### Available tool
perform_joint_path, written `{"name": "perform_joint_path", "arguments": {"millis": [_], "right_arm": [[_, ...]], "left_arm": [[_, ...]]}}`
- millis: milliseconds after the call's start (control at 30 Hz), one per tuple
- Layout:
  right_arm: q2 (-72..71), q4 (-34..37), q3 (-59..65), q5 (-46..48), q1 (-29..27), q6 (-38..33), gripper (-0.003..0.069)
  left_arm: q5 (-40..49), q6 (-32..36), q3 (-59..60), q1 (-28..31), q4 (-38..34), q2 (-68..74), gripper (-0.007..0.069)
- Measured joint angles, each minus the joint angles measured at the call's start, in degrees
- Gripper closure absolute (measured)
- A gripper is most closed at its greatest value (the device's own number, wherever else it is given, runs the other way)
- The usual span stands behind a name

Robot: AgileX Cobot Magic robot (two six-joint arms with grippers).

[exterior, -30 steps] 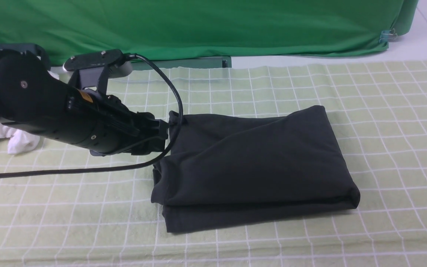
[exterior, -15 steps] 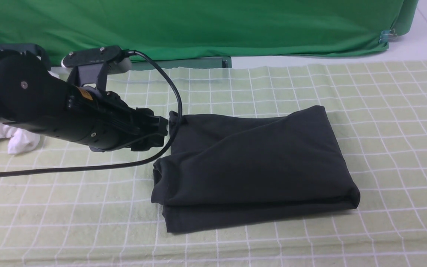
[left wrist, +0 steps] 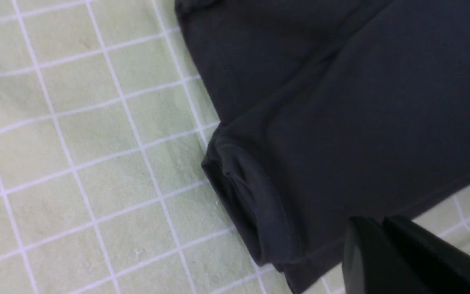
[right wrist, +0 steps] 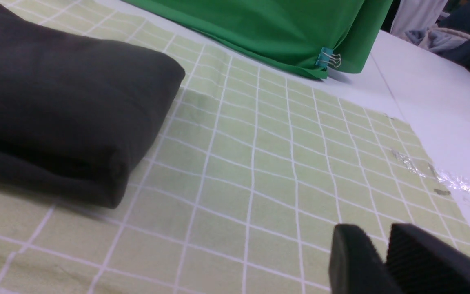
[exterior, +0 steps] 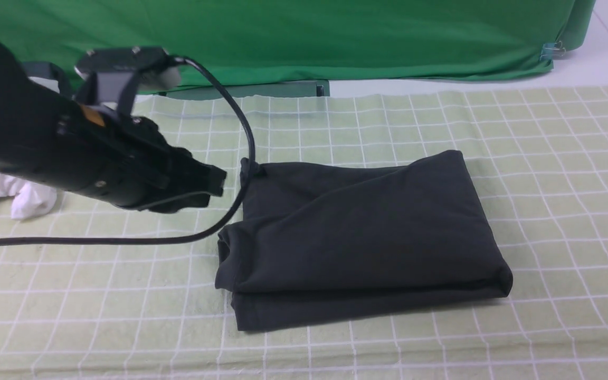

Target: Fold a long-sleeved shirt over a green coffee tablecloth.

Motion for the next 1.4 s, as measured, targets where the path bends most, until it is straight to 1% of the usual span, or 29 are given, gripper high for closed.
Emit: {"name": "perform_joint_path", "arguments": {"millis": [33,100,133,167,200,233,300,367,500,633,767,800,833,933,1167,1300,1400], "right_arm": [[0.0,0.0,0.0,0.0,-0.1,0.0,0.0517],[0.0,0.0,0.0,0.0,-0.1,0.0,0.0514],[0.0,0.0,0.0,0.0,-0.1,0.3,0.051],[0.0,0.0,0.0,0.0,-0.1,0.4,0.051],[0.0,0.0,0.0,0.0,-0.1,2.3,0.0506],[0.0,0.0,0.0,0.0,-0.1,3.0,0.0505],[0.0,0.0,0.0,0.0,-0.1,6.5,0.0501],[0.0,0.0,0.0,0.0,-0.1,7.5,0.0498],[0.0,0.0,0.0,0.0,-0.1,8.6,0.0492],[0.0,0.0,0.0,0.0,-0.1,8.9,0.0484],[0.0,0.0,0.0,0.0,-0.1,8.9,0.0477],[0.0,0.0,0.0,0.0,-0.1,8.9,0.0476],[0.0,0.0,0.0,0.0,-0.2,8.9,0.0472],[0.0,0.0,0.0,0.0,-1.2,8.9,0.0466],[0.0,0.0,0.0,0.0,-3.2,8.9,0.0455],[0.0,0.0,0.0,0.0,-3.4,8.9,0.0445],[0.0,0.0,0.0,0.0,-3.5,9.1,0.0438]], "left_arm": [[1.3,1.2,-0.1,0.0,0.0,-2.4,0.0611],[2.8,2.0,-0.1,0.0,0.1,-4.1,0.0613],[5.0,2.9,-0.1,0.0,0.3,-6.5,0.0613],[5.0,2.9,-0.1,0.0,0.3,-6.8,0.0613],[7.2,3.3,-0.1,0.0,0.6,-9.0,0.0613],[7.4,3.3,0.0,0.0,0.6,-9.3,0.0613],[8.2,3.5,0.8,0.0,0.7,-12.1,0.0613],[8.1,3.6,1.4,0.0,0.7,-13.1,0.0613],[6.5,3.8,5.2,0.0,0.7,-15.9,0.0613],[2.9,4.5,10.0,0.0,0.4,-16.8,0.0613],[-2.2,5.0,13.7,0.0,0.2,-16.9,0.0613],[-2.2,5.0,13.8,0.0,0.2,-16.9,0.0613],[-5.4,5.3,14.7,0.0,0.2,-16.9,0.0613],[-9.1,5.7,15.3,0.0,0.2,-16.9,0.0613],[-9.6,7.3,15.4,0.0,0.2,-17.8,0.0613],[-6.0,8.5,15.6,0.0,0.2,-21.6,0.0613],[-3.7,9.1,17.3,0.0,-0.3,-27.7,0.0613]]}}
